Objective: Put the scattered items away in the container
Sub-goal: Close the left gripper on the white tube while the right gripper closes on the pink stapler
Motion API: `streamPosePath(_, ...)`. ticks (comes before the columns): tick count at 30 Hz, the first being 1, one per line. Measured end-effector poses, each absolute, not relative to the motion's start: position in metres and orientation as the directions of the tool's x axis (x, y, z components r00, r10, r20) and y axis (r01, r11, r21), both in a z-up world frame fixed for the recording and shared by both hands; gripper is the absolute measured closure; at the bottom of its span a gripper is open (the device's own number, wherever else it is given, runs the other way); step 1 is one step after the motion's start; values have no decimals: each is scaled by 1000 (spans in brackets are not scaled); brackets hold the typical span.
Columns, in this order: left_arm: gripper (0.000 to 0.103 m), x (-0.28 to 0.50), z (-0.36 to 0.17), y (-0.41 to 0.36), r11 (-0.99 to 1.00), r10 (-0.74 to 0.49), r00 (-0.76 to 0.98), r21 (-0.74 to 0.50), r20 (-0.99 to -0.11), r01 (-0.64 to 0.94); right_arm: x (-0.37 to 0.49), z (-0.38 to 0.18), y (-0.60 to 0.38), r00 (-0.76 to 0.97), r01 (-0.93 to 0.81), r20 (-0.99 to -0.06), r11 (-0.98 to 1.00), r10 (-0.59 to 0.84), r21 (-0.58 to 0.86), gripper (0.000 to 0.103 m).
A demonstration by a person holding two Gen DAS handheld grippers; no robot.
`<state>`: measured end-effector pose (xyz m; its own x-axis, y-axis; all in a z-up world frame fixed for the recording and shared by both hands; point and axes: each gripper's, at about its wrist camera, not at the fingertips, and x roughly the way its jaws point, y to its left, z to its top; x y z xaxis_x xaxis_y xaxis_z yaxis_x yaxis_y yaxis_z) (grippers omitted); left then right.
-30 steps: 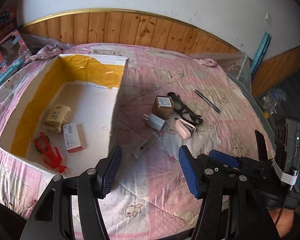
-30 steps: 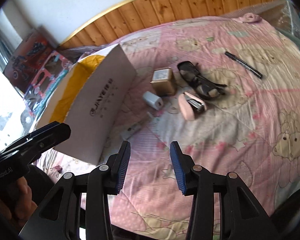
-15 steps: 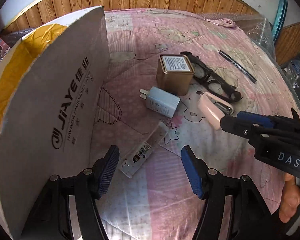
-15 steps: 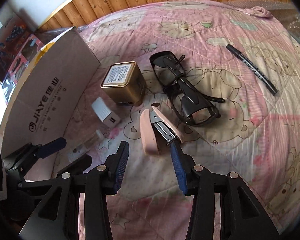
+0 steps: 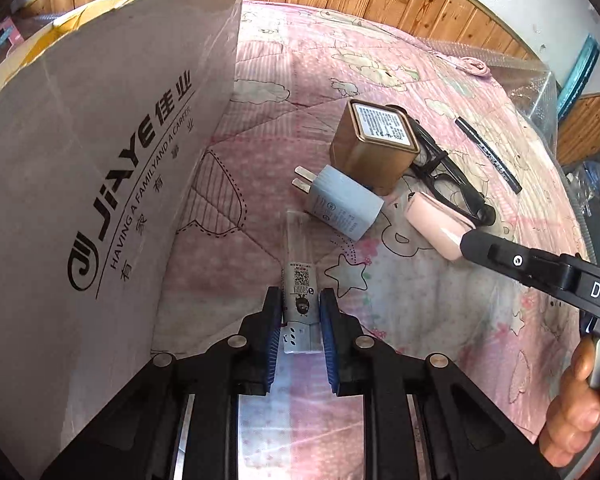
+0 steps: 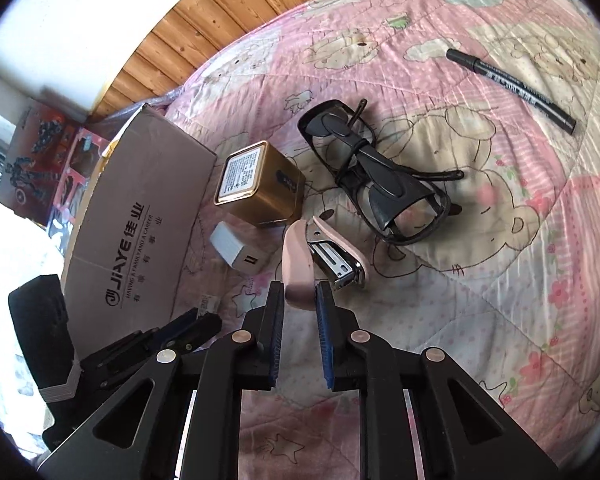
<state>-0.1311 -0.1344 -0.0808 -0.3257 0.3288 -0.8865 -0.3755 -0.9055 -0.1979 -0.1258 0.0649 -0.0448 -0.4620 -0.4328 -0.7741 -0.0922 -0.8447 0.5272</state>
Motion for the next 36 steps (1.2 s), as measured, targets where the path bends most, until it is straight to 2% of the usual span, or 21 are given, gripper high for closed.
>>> streamPosePath(1, 83, -132, -82, -135, -909, 323, -324, -195, -889, -370, -126, -45, 66, -463, -100, -776, -845, -429, 526, 81)
streamPosePath(3, 81, -135, -86, -135, -915, 312, -318, -193, -895, -355, -126, -45, 67, -461, -107, -788, -856, -409, 506, 68)
streamPosePath(4, 79, -136, -86, -136, -917, 310, -321, -192, -895, -349, -125, -44, 67, -469, -111, -791, -862, -394, 495, 64)
streamPosePath(7, 67, -140, -83, -129, -914, 316, -328, -193, -890, -356, -129, -44, 64, -474, -96, -802, -884, -363, 457, 61)
streamPosePath(8, 66, -142, -84, -126, -915, 310, -339, -183, -888, -358, -132, -46, 60, -469, -86, -812, -896, -349, 435, 57)
streamPosePath(10, 66, -146, -85, -122, -919, 301, -364, -167, -882, -356, -138, -52, 52, -454, -57, -832, -921, -319, 384, 56)
streamPosePath(12, 69, -150, -85, -119, -917, 310, -370, -174, -876, -358, -137, -55, 58, -468, -85, -818, -904, -334, 418, 68)
streamPosePath(13, 77, -151, -86, -118, -918, 311, -371, -174, -875, -357, -136, -56, 67, -469, -123, -806, -878, -360, 463, 82)
streamPosePath(14, 79, -152, -86, -119, -917, 312, -369, -176, -875, -357, -134, -61, 81, -470, -179, -787, -830, -399, 528, 88)
streamPosePath(16, 80, -152, -86, -122, -914, 330, -355, -202, -875, -353, -124, -74, 113, -492, -313, -752, -717, -438, 623, 89)
streamPosePath(17, 80, -152, -87, -123, -913, 333, -351, -207, -875, -351, -119, -77, 124, -496, -363, -774, -717, -393, 596, 88)
streamPosePath(18, 80, -151, -87, -123, -913, 333, -351, -207, -875, -351, -116, -77, 131, -495, -387, -797, -734, -345, 558, 98)
streamPosePath(19, 80, -149, -88, -124, -913, 333, -353, -207, -874, -351, -116, -77, 134, -492, -390, -806, -745, -329, 541, 98)
streamPosePath(22, 80, -146, -88, -126, -915, 335, -358, -211, -872, -344, -116, -61, 119, -506, -312, -810, -812, -298, 494, 87)
streamPosePath(24, 80, -146, -87, -129, -915, 341, -353, -222, -871, -336, -118, -46, 98, -528, -195, -784, -851, -328, 487, 61)
streamPosePath(25, 79, -146, -87, -130, -916, 342, -351, -226, -872, -332, -120, -40, 86, -532, -136, -780, -876, -329, 462, 57)
streamPosePath(28, 75, -145, -88, -133, -920, 342, -352, -236, -871, -312, -134, -43, 60, -510, -50, -818, -940, -266, 337, 54)
streamPosePath(32, 69, -144, -89, -136, -917, 360, -372, -252, -855, -308, -149, -58, 46, -486, 5, -825, -945, -288, 327, 58)
streamPosePath(35, 71, -143, -89, -140, -911, 383, -390, -273, -837, -308, -152, -60, 47, -482, -12, -830, -946, -279, 325, 81)
streamPosePath(36, 77, -142, -88, -141, -910, 383, -390, -271, -837, -314, -151, -59, 47, -476, -9, -829, -941, -293, 338, 82)
